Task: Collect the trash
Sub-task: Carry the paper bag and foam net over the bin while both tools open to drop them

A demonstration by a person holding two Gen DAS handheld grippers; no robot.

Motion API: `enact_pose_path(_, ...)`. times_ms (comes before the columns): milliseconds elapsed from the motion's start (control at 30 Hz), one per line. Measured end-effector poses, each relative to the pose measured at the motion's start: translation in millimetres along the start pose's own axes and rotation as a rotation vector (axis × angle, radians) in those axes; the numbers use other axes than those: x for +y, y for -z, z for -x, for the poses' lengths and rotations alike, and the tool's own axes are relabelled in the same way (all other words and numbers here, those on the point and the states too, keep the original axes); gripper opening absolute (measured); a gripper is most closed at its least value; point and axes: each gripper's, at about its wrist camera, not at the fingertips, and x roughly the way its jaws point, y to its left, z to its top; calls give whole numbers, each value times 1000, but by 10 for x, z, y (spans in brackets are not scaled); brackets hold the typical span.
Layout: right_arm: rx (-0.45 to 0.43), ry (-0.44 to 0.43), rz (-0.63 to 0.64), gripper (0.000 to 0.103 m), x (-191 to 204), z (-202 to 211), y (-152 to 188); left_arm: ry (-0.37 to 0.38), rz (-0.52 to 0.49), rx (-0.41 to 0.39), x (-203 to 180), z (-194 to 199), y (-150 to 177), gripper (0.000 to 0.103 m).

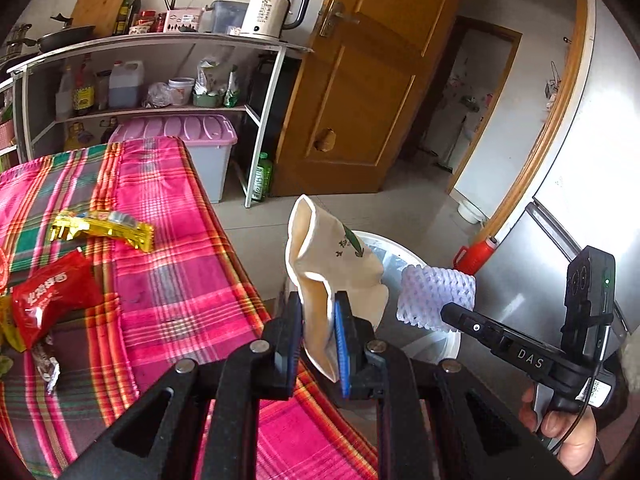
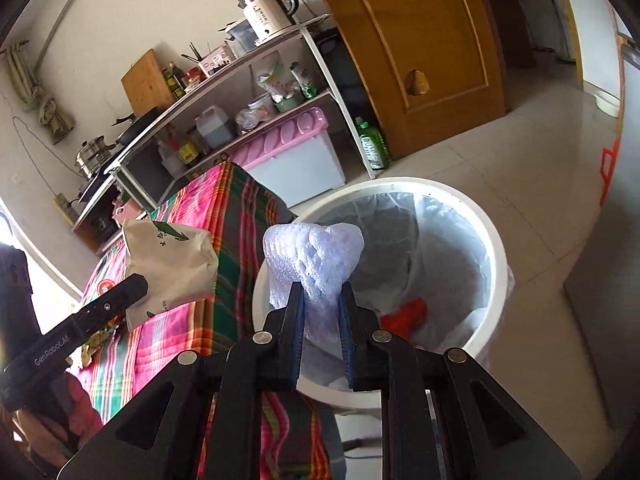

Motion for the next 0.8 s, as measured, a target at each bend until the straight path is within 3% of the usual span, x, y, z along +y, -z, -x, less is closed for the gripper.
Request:
enact_pose_path(500,70,70,-54,20,-301,-133,61,14,-10,172,-304,-621,33,19)
enact_pose_path(800,72,87,-54,29,-286,-156,99,26,16,173,-259,-650,52,21)
